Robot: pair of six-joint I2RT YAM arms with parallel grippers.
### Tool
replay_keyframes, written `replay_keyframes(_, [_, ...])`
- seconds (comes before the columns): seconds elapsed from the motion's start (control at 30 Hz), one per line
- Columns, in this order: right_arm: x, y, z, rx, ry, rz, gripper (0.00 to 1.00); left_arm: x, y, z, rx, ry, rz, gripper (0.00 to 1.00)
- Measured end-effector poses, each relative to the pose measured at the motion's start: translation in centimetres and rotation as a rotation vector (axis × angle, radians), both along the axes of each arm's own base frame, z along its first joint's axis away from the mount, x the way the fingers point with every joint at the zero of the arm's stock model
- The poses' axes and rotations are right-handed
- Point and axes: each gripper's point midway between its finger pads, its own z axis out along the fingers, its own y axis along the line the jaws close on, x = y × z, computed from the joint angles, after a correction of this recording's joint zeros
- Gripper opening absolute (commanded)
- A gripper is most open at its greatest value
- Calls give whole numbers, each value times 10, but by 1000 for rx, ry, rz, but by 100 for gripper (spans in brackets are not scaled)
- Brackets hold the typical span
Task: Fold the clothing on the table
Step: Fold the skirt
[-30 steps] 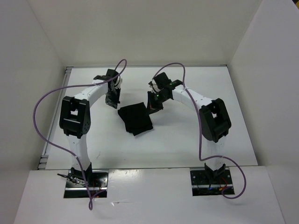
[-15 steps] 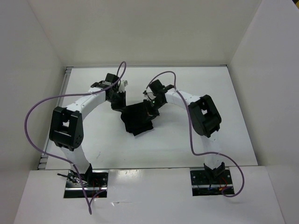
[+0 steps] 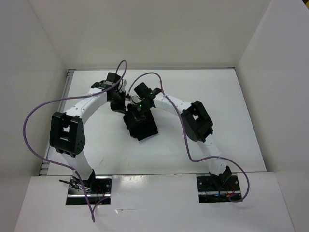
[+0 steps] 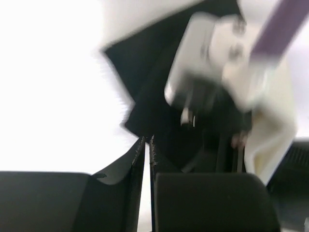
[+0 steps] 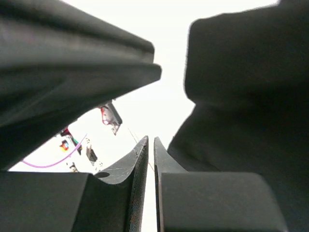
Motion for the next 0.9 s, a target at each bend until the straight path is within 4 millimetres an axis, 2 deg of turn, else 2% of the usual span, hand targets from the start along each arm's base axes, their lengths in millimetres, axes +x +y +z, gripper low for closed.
replay_keyframes(0.1, [-6,13,1,21,-1,30,13,7,19,6,57,-24,51,14])
replay_keyframes(0.23, [-9,14,-16,3,35,40,13,11,34,15,94,-43,89,15])
replay_keyframes(0.33, [-11,13,-31,-16,63,41,13,9,30,26,67,-60,75,16])
replay_keyframes(0.4, [-13,12,-32,-15,70,46,13,6,21,37,16,-75,51,17])
replay_keyframes(0.47, [-12,12,-25,12,78,53,13,3,10,52,-51,-96,18,19])
replay_keyframes(0.57, [-14,7,-2,62,80,62,15,0,-8,77,-161,-152,-36,19])
replay_keyframes(0.67, [0,-8,47,138,30,30,15,0,-22,92,-241,-199,-83,19])
replay_keyframes(0.73, [16,-28,84,189,-33,-19,15,-3,-30,86,-270,-192,-107,19])
replay_keyframes(0.8, [38,-57,117,214,-109,-104,15,-7,-37,70,-287,-156,-126,19])
replay_keyframes(0.9, [67,-103,145,211,-201,-244,15,-12,-46,40,-296,-85,-146,19])
